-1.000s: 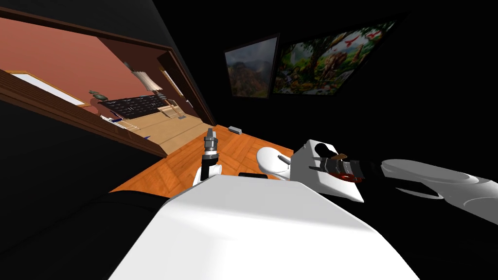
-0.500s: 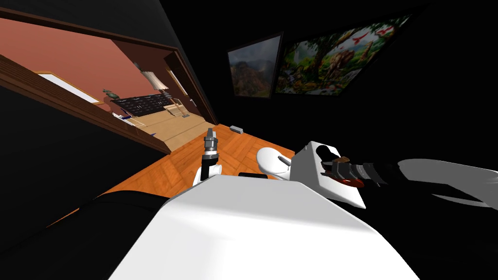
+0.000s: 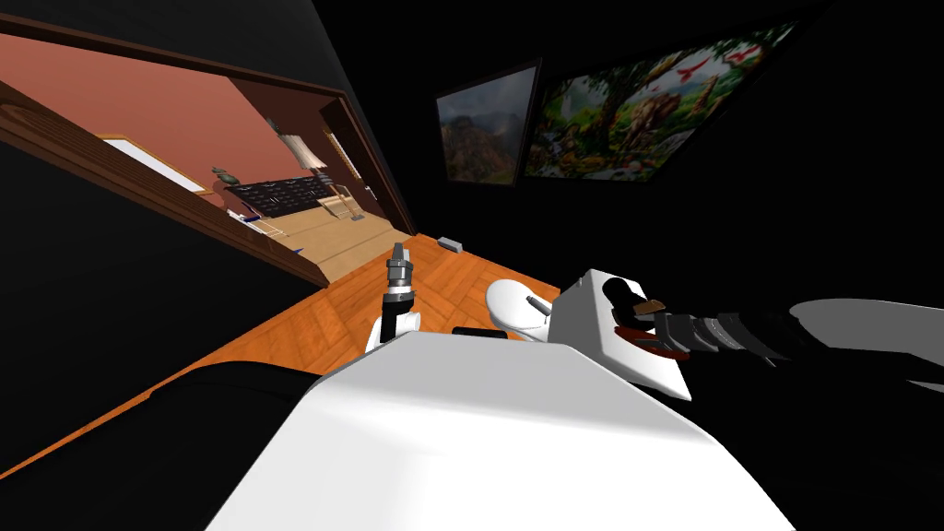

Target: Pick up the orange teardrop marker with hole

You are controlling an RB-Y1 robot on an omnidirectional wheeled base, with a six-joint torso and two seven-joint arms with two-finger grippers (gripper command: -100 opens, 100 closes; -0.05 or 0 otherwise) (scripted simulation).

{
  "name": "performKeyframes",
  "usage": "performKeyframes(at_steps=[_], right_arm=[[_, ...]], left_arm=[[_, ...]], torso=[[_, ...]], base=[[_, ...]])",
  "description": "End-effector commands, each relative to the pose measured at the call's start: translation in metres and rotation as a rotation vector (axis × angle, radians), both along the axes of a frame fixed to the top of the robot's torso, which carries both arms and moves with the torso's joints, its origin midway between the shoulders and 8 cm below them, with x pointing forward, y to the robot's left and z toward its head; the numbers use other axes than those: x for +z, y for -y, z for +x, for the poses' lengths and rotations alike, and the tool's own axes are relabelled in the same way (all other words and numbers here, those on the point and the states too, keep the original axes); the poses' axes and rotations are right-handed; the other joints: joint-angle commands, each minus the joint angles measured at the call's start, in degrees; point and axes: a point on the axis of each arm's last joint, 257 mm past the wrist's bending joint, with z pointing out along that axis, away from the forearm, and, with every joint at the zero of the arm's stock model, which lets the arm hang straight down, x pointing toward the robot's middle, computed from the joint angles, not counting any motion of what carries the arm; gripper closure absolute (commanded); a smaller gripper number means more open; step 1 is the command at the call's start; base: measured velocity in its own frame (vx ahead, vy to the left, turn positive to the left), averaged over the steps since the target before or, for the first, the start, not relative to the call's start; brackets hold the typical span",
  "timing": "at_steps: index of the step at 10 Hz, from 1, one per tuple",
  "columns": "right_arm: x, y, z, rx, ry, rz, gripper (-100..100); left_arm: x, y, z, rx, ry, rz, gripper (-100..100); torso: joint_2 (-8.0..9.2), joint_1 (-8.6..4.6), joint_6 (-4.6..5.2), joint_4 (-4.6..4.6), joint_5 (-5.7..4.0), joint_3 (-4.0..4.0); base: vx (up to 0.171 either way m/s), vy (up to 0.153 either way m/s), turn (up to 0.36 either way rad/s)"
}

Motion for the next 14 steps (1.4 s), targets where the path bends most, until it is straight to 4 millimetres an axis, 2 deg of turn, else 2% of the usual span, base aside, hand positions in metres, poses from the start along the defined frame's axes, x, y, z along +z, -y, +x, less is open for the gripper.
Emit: performKeyframes(at_steps=[1, 2, 3, 5, 6, 7, 8, 9, 10, 12, 13, 14], right_arm=[[0.004, 0.014, -0.012, 0.01, -0.032, -0.043, -100], [0.008, 0.024, -0.02, 0.018, -0.056, -0.071, -100], [0.008, 0.024, -0.02, 0.018, -0.056, -0.071, -100], [0.012, 0.037, -0.03, 0.029, -0.087, -0.107, -100], [0.01, 0.033, -0.027, 0.023, -0.079, -0.097, -100], [0.01, 0.034, -0.027, 0.025, -0.08, -0.099, 0], [0.007, 0.039, -0.034, 0.04, -0.077, -0.09, -100], [0.01, 0.05, -0.035, 0.021, -0.074, -0.109, -100], [0.003, 0.044, -0.042, 0.054, -0.074, -0.08, -100], [0.01, 0.065, -0.045, 0.016, -0.071, -0.118, -100], [0.003, 0.062, -0.053, 0.044, -0.071, -0.093, -100], [0.007, 0.071, -0.055, 0.025, -0.07, -0.11, -100]], left_arm=[[0.0, 0.0, 0.0, 0.0, 0.0, 0.0, 0], [0.0, 0.0, 0.0, 0.0, 0.0, 0.0, 0], [0.0, 0.0, 0.0, 0.0, 0.0, 0.0, 0], [0.0, 0.0, 0.0, 0.0, 0.0, 0.0, 0], [0.0, 0.0, 0.0, 0.0, 0.0, 0.0, 0], [0.0, 0.0, 0.0, 0.0, 0.0, 0.0, 0], [0.0, 0.0, 0.0, 0.0, 0.0, 0.0, 0], [0.0, 0.0, 0.0, 0.0, 0.0, 0.0, 0], [0.0, 0.0, 0.0, 0.0, 0.0, 0.0, 0], [0.0, 0.0, 0.0, 0.0, 0.0, 0.0, 0], [0.0, 0.0, 0.0, 0.0, 0.0, 0.0, 0], [0.0, 0.0, 0.0, 0.0, 0.0, 0.0, 0]], torso=[[0.0, 0.0, 0.0, 0.0, 0.0, 0.0], [0.02, -0.03, 0.03, 0.0, 0.02, 0.01], [0.04, -0.13, 0.07, 0.01, 0.01, 0.03], [0.05, -0.1, 0.06, 0.01, 0.0, 0.03], [0.06, -0.09, 0.07, 0.01, 0.01, 0.03], [0.02, -0.05, 0.07, 0.01, 0.01, 0.02], [-0.01, -0.02, 0.07, 0.0, 0.02, 0.0], [-0.11, 0.07, 0.05, -0.03, 0.02, -0.06], [-0.16, 0.12, 0.06, -0.04, 0.06, -0.09], [-0.24, 0.13, -0.02, -0.08, -0.04, -0.15], [-0.21, 0.07, 0.0, -0.07, -0.04, -0.13], [-0.25, 0.09, -0.02, -0.08, -0.05, -0.15]], base=[[-0.021, -0.025, 0.041], [-0.023, -0.039, 0.062], [-0.02, -0.035, 0.011], [-0.023, -0.023, 0.026], [-0.009, -0.011, 0.004], [0.0, 0.0, 0.0], [0.032, 0.029, 0.067], [0.042, 0.036, 0.025], [0.049, 0.047, 0.048], [0.029, 0.033, 0.011], [0.037, 0.035, 0.049], [0.041, 0.041, 0.035]])
